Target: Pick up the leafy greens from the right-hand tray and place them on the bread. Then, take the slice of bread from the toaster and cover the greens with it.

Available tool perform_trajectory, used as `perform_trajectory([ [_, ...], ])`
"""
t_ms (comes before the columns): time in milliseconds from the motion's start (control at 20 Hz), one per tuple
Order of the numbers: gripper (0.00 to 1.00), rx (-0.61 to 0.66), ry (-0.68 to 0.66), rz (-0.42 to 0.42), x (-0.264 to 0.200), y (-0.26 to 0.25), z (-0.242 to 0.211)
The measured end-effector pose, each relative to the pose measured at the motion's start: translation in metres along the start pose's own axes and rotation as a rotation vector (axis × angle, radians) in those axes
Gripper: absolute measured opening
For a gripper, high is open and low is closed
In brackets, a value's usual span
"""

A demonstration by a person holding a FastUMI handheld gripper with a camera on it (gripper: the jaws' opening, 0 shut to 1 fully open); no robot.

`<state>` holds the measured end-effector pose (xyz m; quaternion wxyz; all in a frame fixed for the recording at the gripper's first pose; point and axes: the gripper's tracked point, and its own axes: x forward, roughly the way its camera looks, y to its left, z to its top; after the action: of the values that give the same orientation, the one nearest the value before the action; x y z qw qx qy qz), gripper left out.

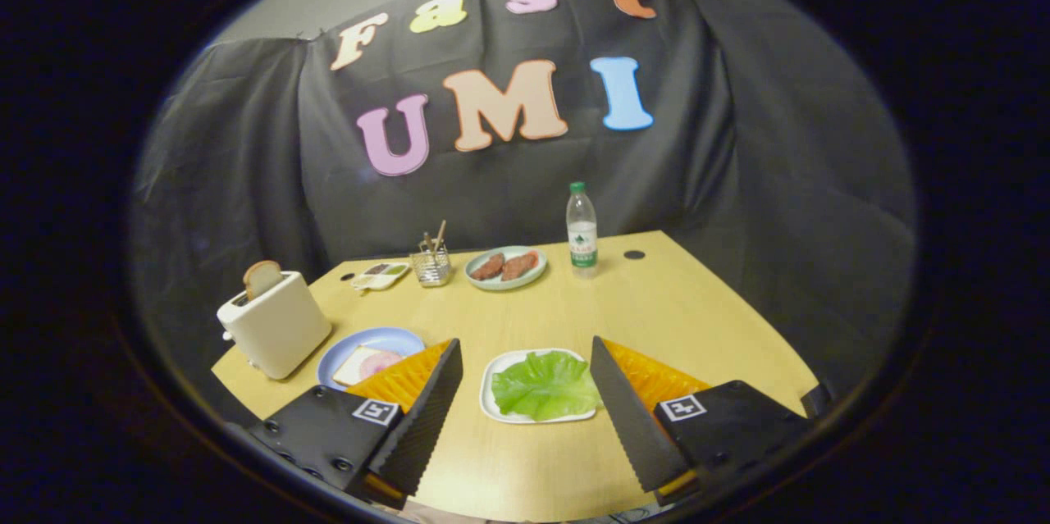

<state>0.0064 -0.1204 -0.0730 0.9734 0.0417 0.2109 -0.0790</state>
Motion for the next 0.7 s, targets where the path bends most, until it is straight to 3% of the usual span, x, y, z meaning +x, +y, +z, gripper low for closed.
perform_trajectory([
  [300,0.99,0.006,0.187,-0.157,0.054,-0.065,-0.046],
  [700,0.97,0.142,0.332,-0.145,0.092,-0.082,-0.097],
])
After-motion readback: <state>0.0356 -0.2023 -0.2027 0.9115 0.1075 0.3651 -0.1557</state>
